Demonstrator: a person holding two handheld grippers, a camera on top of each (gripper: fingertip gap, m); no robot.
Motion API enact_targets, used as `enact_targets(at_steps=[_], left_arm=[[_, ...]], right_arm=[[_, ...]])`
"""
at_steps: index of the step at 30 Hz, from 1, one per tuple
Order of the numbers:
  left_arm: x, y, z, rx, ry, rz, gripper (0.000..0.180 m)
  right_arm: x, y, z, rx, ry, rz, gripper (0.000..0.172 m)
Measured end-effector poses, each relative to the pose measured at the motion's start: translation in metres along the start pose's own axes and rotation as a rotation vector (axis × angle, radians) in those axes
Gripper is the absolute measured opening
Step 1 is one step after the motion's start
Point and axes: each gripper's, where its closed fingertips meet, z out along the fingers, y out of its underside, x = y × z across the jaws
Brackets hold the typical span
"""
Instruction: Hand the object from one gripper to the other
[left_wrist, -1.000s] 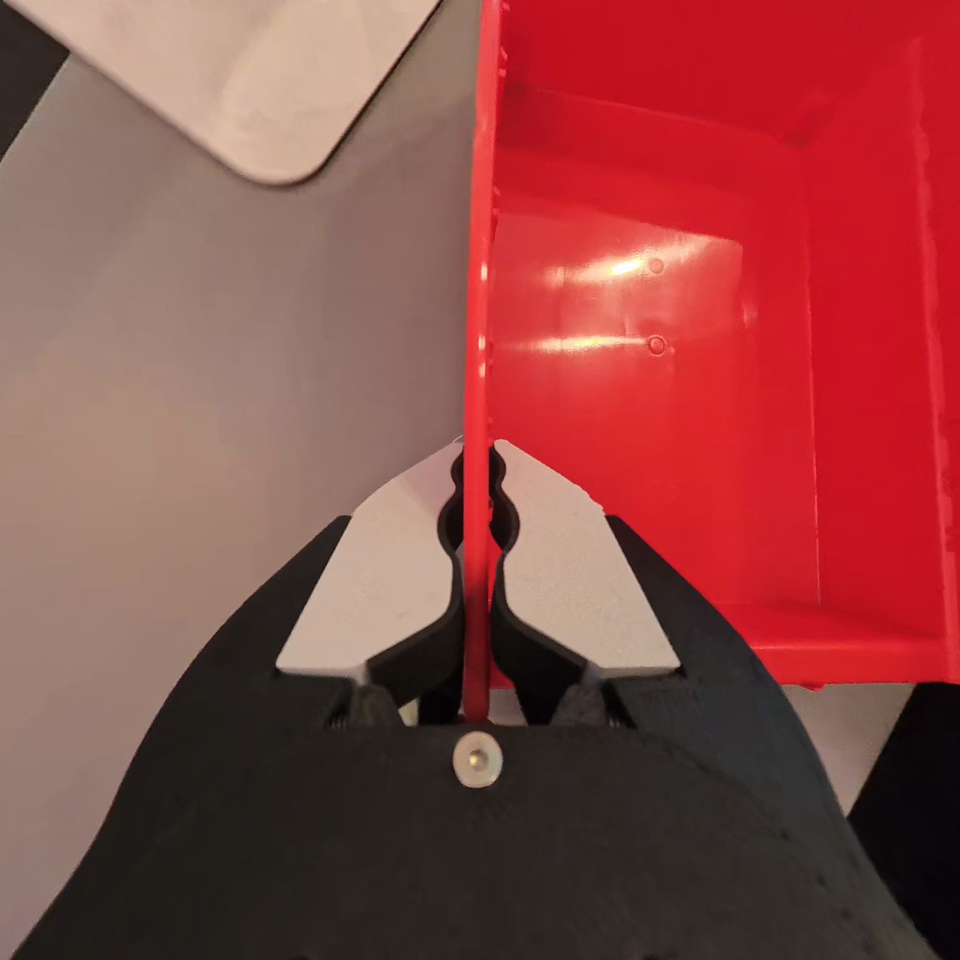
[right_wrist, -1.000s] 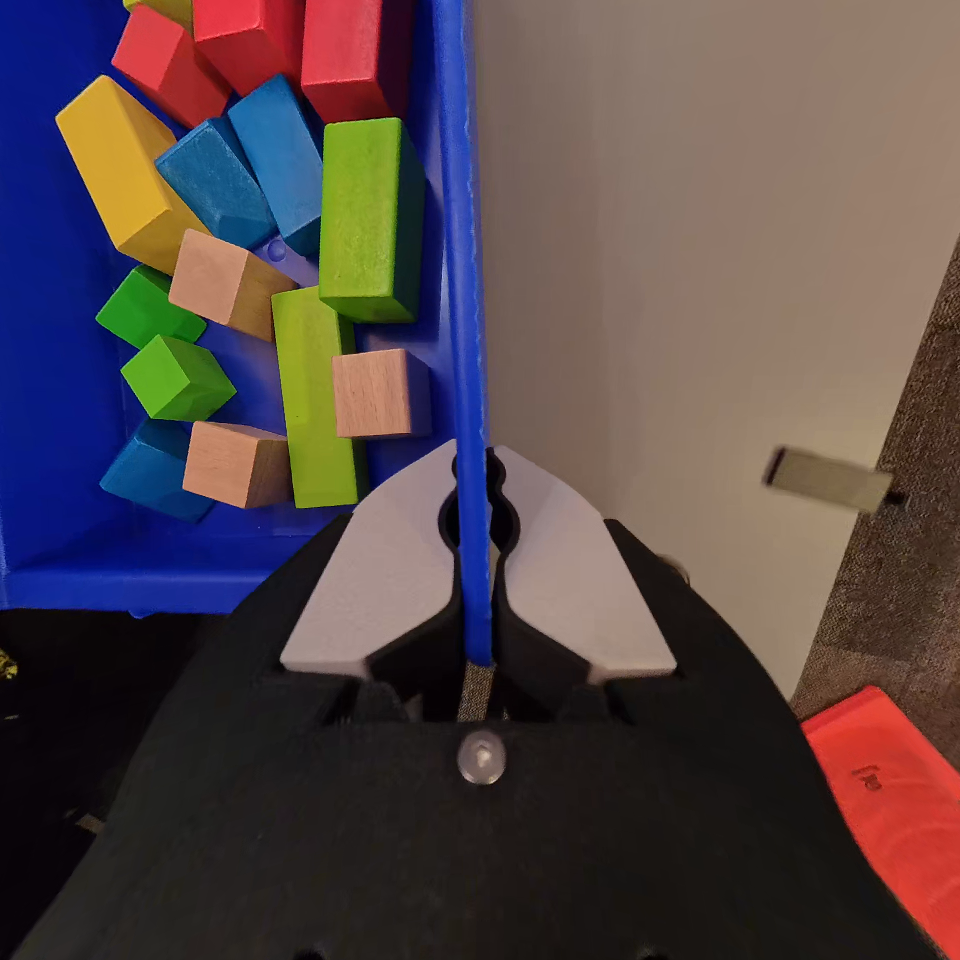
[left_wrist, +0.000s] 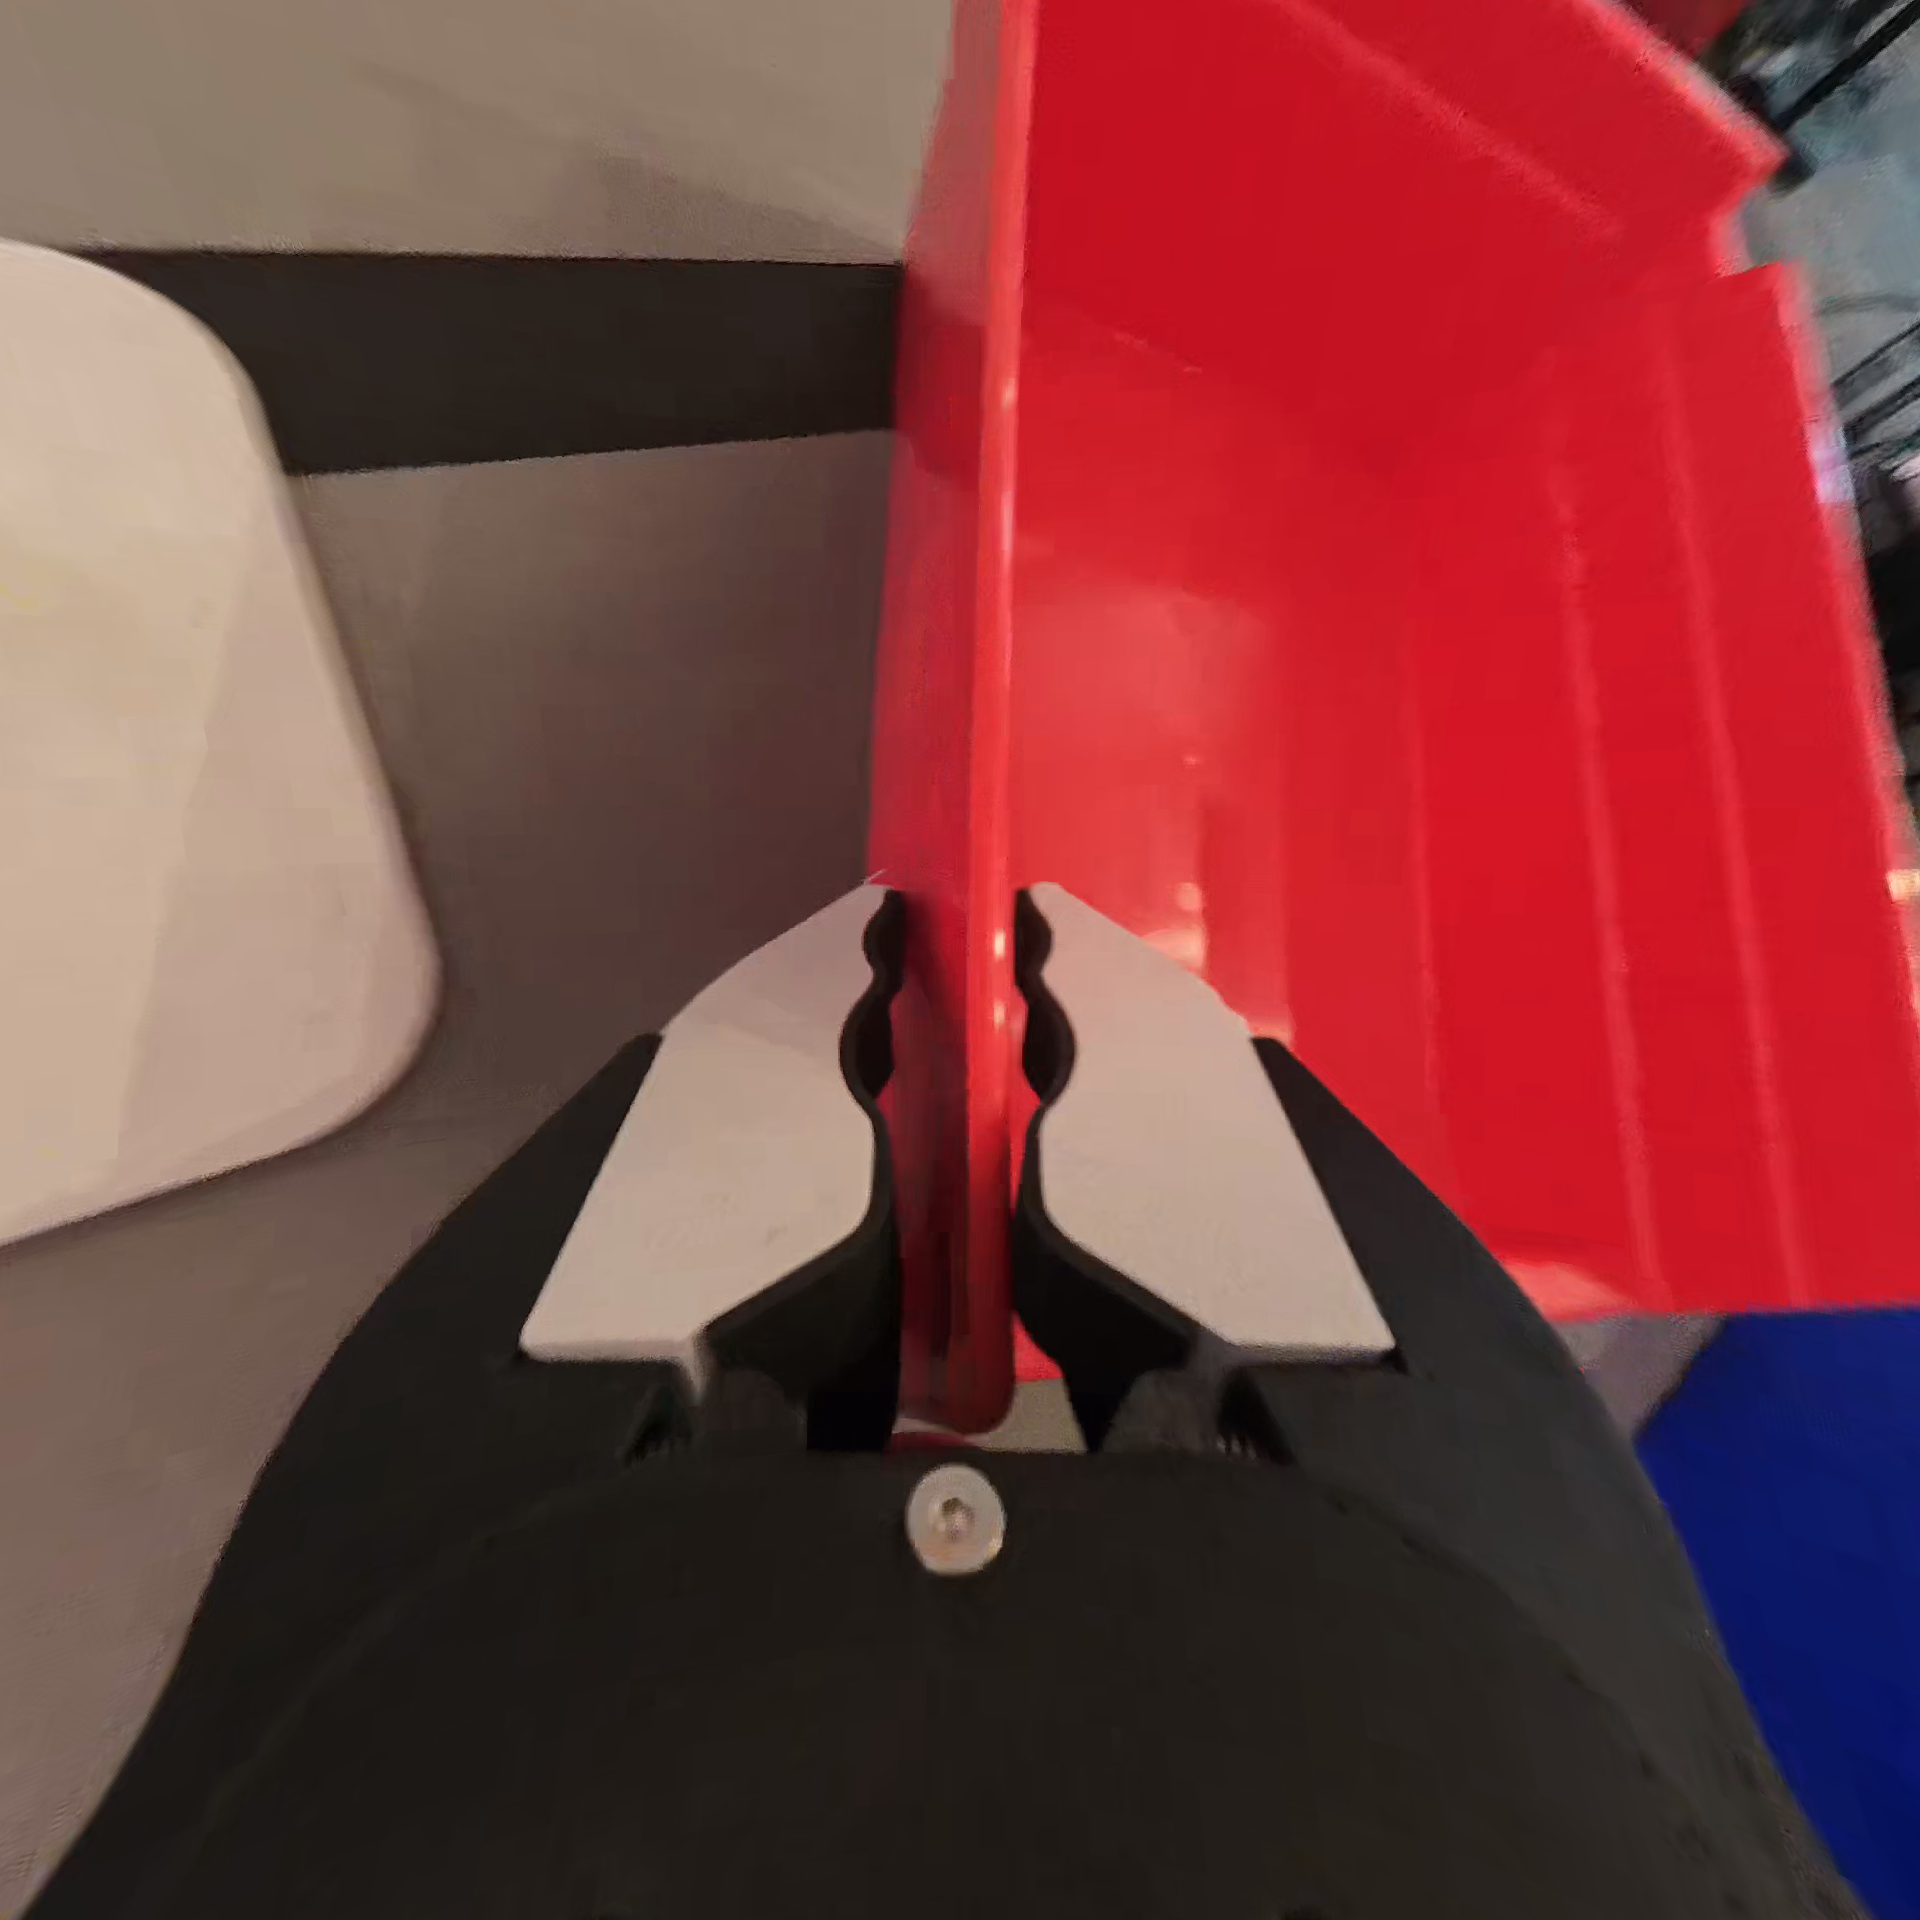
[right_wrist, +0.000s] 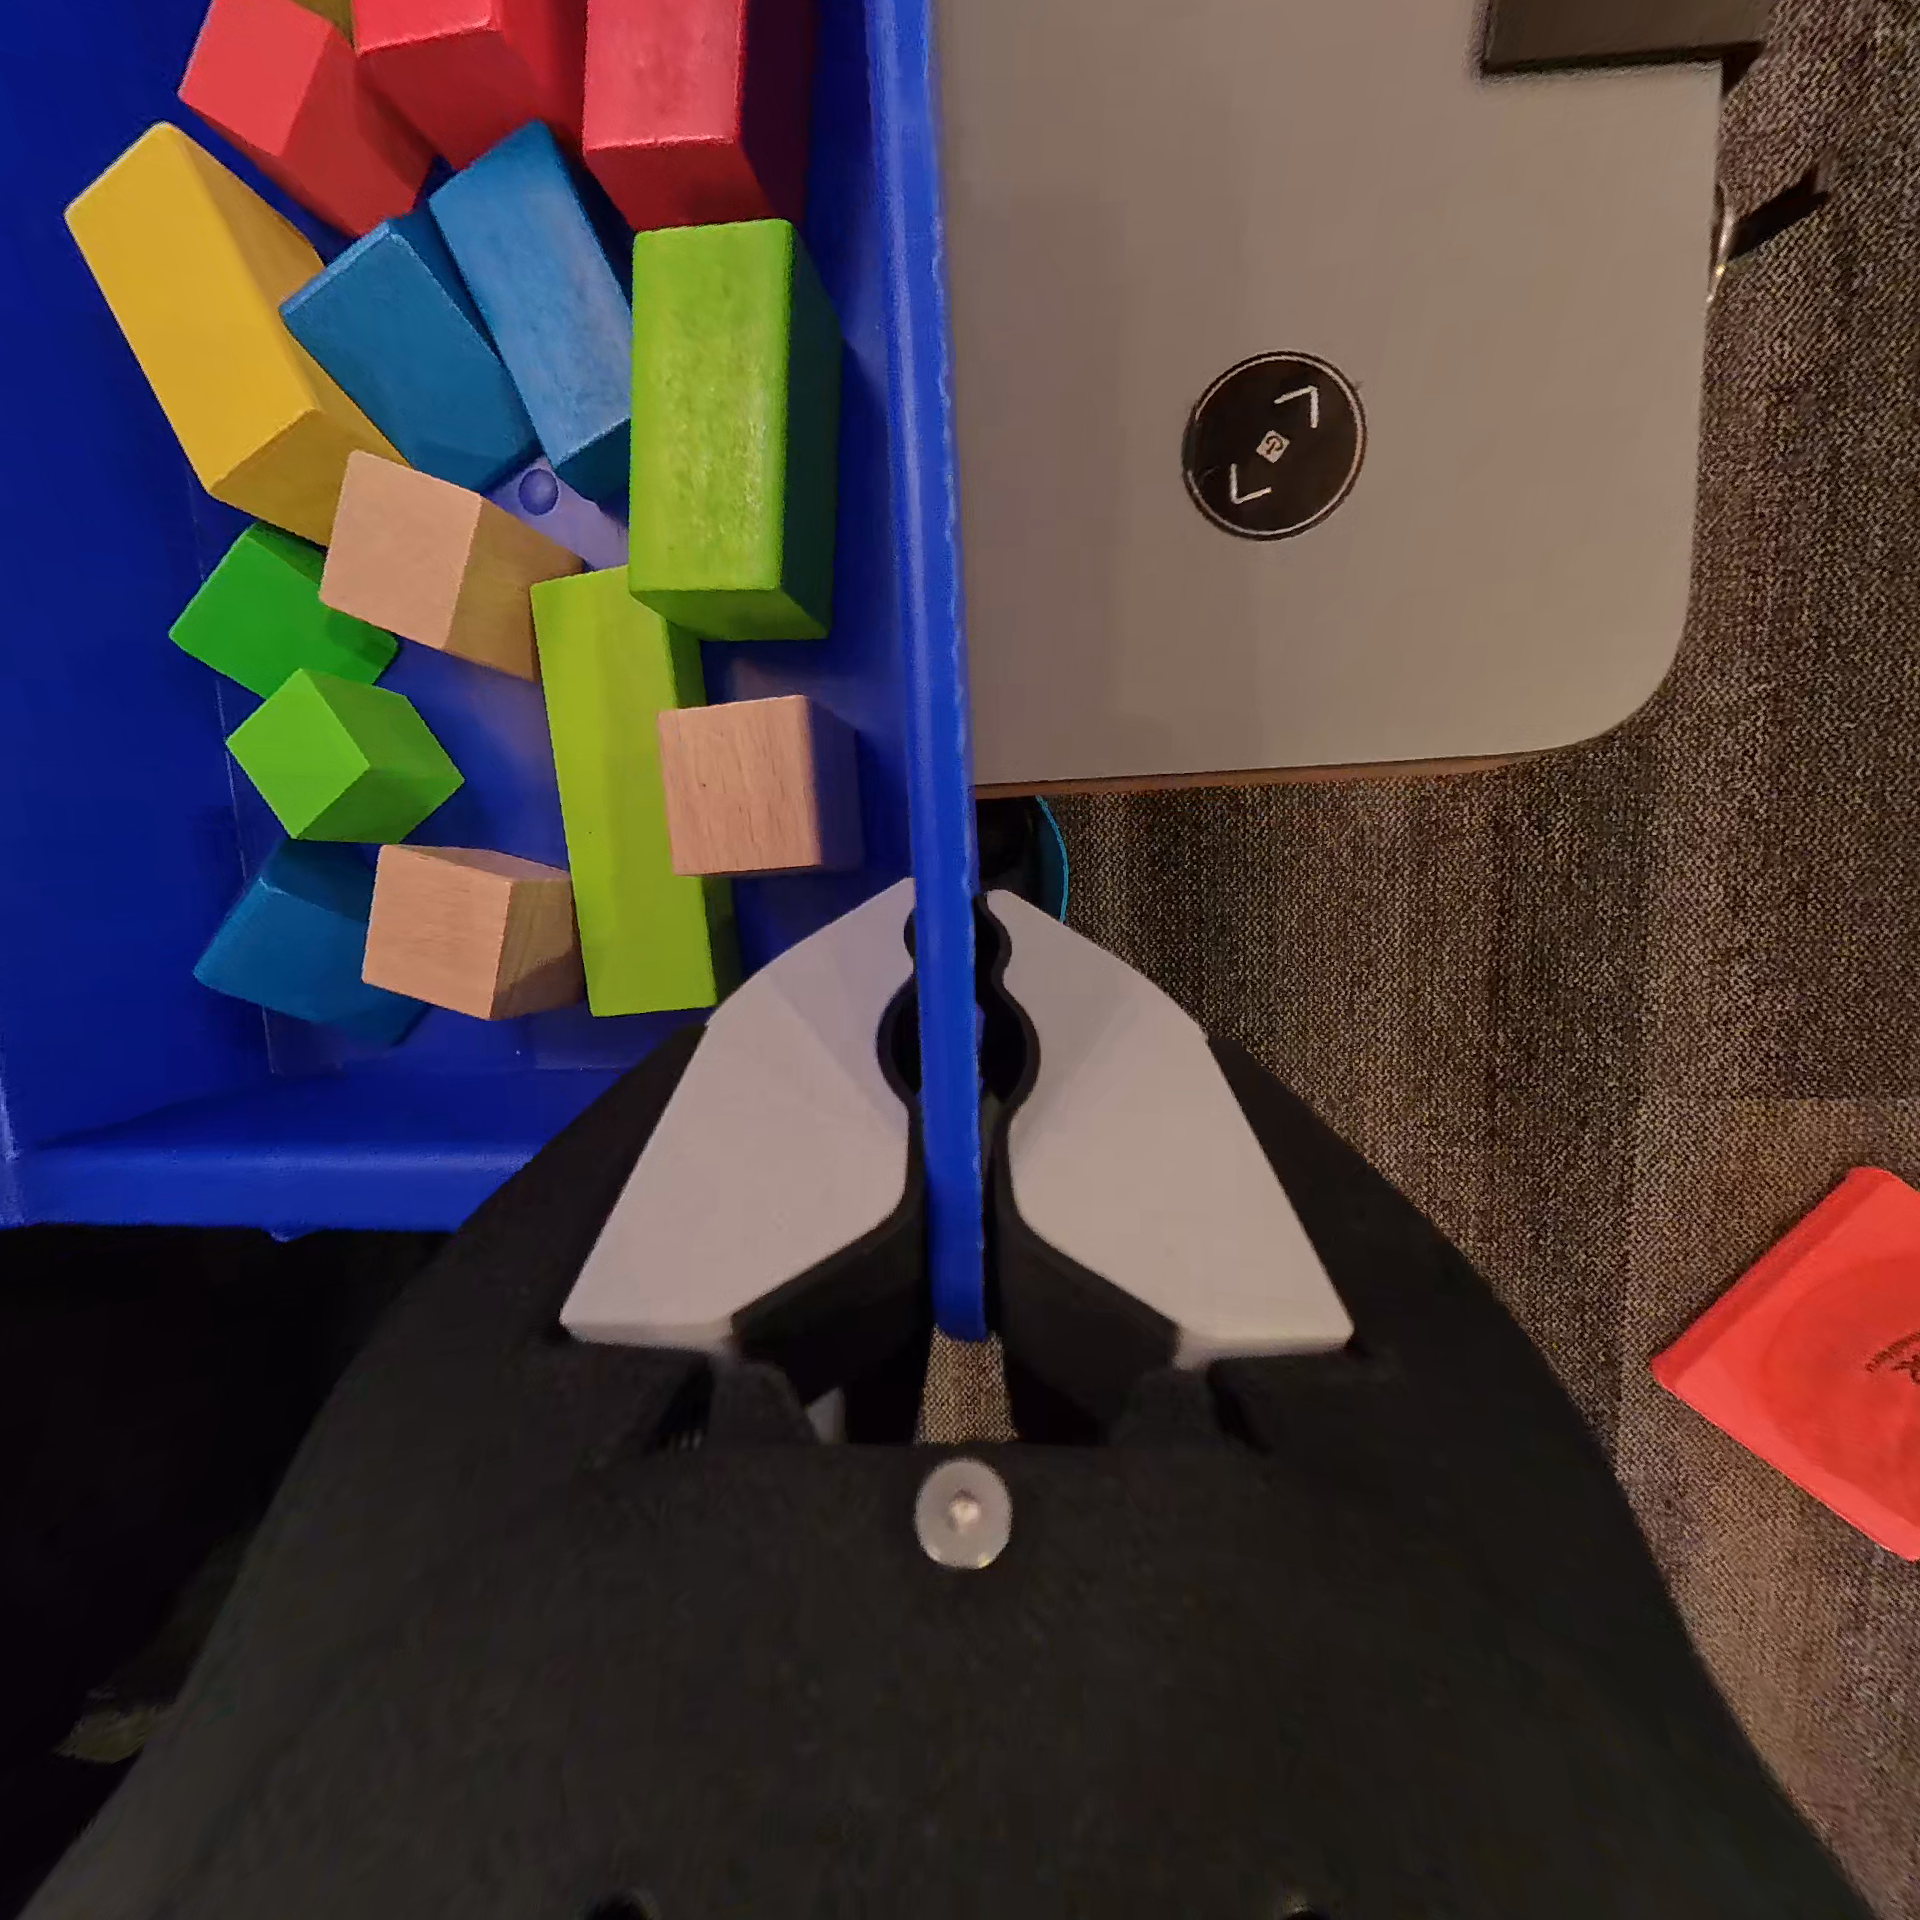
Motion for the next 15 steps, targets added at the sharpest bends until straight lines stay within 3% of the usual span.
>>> enact_targets(at_steps=[6,10,12,15], left_arm=[[0.102,0.028,0.014,-0.027,0.252,-0.119,0.065],[0.127,0.039,-0.002,0.006,0.384,-0.161,0.090],[0.137,0.058,-0.028,-0.026,0.466,-0.134,0.090],[0.161,0.119,-0.066,-0.174,0.606,-0.057,0.081]], right_arm=[[-0.004,0.001,0.005,0.000,-0.007,-0.021,0.002],[-0.006,-0.001,0.006,0.000,-0.012,-0.033,0.002],[-0.006,-0.003,0.006,-0.003,-0.022,-0.040,0.002],[-0.010,-0.008,0.004,-0.022,-0.038,-0.067,0.002]])
